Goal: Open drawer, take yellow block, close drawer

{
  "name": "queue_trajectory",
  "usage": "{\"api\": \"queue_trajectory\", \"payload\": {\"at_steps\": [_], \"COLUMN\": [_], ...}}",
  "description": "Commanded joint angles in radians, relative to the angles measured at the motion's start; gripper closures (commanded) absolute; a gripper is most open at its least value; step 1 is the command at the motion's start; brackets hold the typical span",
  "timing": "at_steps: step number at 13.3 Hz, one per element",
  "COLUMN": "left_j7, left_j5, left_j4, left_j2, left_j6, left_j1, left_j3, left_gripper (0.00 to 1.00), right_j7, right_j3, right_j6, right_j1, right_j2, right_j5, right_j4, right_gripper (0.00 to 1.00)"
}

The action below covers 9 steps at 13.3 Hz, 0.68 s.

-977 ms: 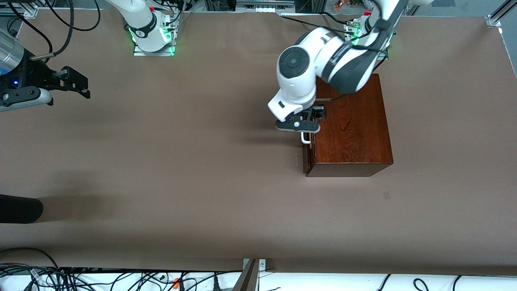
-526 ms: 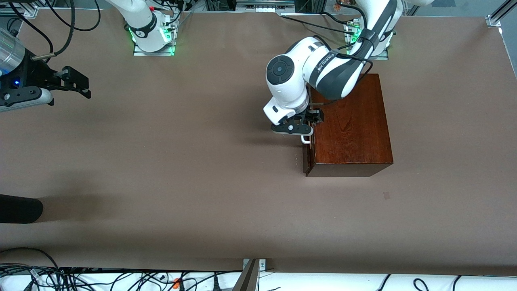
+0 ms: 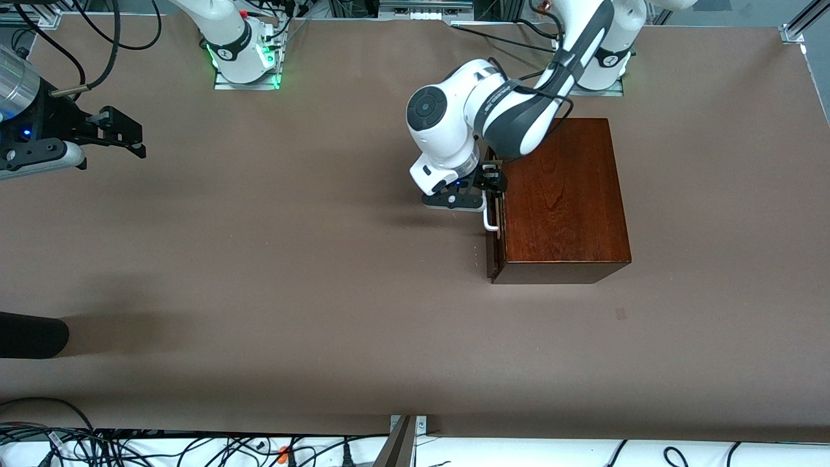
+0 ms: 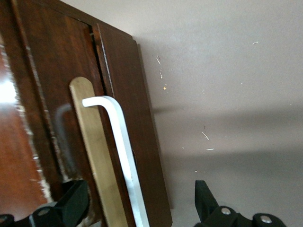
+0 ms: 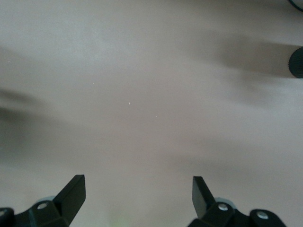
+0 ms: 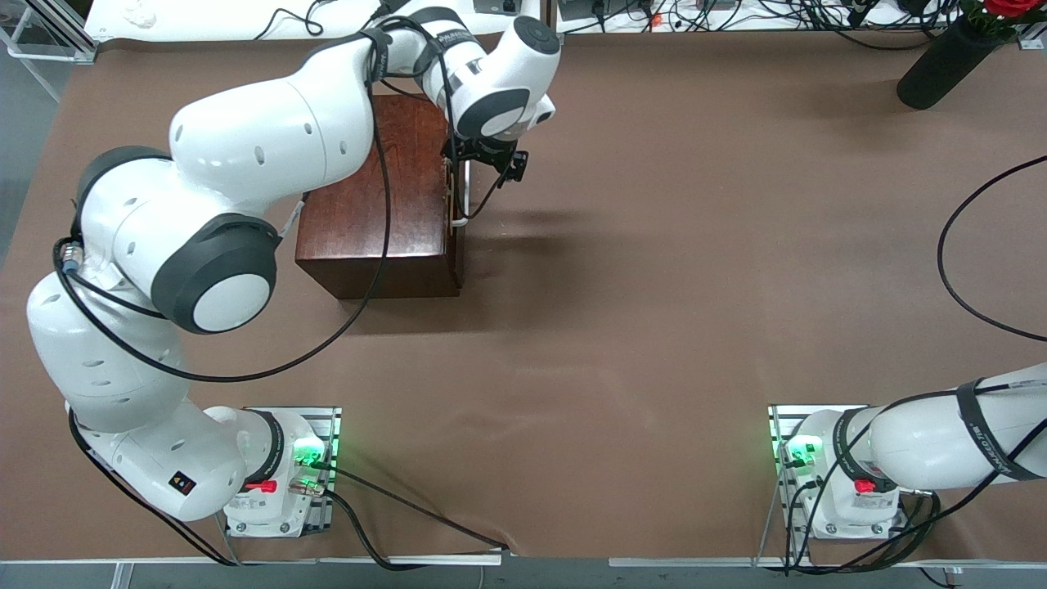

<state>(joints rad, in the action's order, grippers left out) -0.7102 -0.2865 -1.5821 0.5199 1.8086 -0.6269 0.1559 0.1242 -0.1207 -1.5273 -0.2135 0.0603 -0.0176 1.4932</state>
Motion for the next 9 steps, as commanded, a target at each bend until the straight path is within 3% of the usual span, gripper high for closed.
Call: {"api": "queue_trajectory", "payload": {"at_steps": [1, 9], "left_j7": [-0.017, -0.017], "left_j5": [-0.033, -0.034], "left_j4": [0.001, -0.001], "left_j2": [0.009, 0.04], "left_j6": [0.008, 0.008], "left_j1": [-0.005, -0.007], "left_j3": [-0.006, -0.006], "left_gripper": [0.0, 0.0], "right_j7": [0.003, 0.003], "right_j3": [-0.002, 0.0], "right_j6": [-0.014, -0.016], "right_j1": [-0.001, -0.003], "right_j2": [-0.002, -0.002], "right_j5": [-0.016, -0.015], "right_j4": [-0.005, -0.005], "right_gripper": [0.0, 0.0]}}
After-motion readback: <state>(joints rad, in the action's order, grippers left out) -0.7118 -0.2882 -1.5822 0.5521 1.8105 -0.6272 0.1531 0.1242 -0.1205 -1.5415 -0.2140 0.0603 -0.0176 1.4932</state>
